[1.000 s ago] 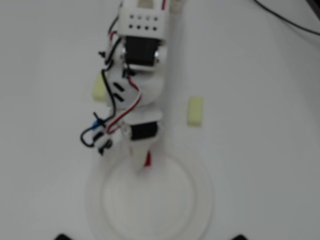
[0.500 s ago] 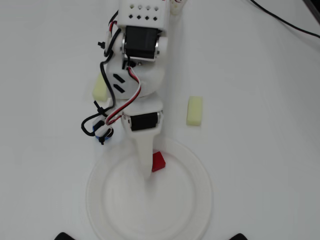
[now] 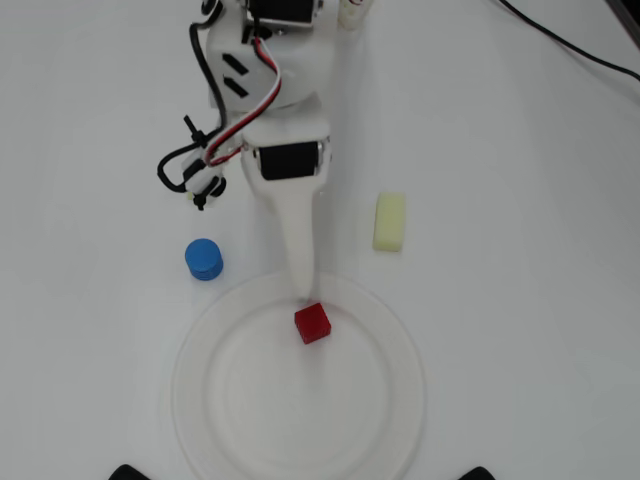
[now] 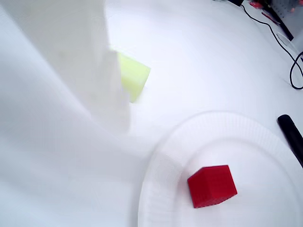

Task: Grasp a red block and put it in the dish.

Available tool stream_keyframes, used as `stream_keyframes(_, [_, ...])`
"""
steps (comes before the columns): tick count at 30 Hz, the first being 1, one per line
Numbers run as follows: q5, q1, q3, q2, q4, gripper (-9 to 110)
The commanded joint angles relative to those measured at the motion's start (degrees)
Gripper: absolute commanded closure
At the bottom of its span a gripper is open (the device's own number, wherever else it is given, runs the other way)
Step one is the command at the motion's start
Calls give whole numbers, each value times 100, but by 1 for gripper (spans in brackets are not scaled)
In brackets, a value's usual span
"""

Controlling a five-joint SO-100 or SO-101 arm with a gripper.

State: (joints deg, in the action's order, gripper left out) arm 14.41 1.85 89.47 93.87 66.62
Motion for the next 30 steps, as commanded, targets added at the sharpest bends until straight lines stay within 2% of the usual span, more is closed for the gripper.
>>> stream_keyframes(1, [-18,-53,554,1222,35,48])
stream_keyframes(15, [-97,229,4395,5476,-308,51])
stream_keyframes(30, [-457,580,7128,8007,-448,53])
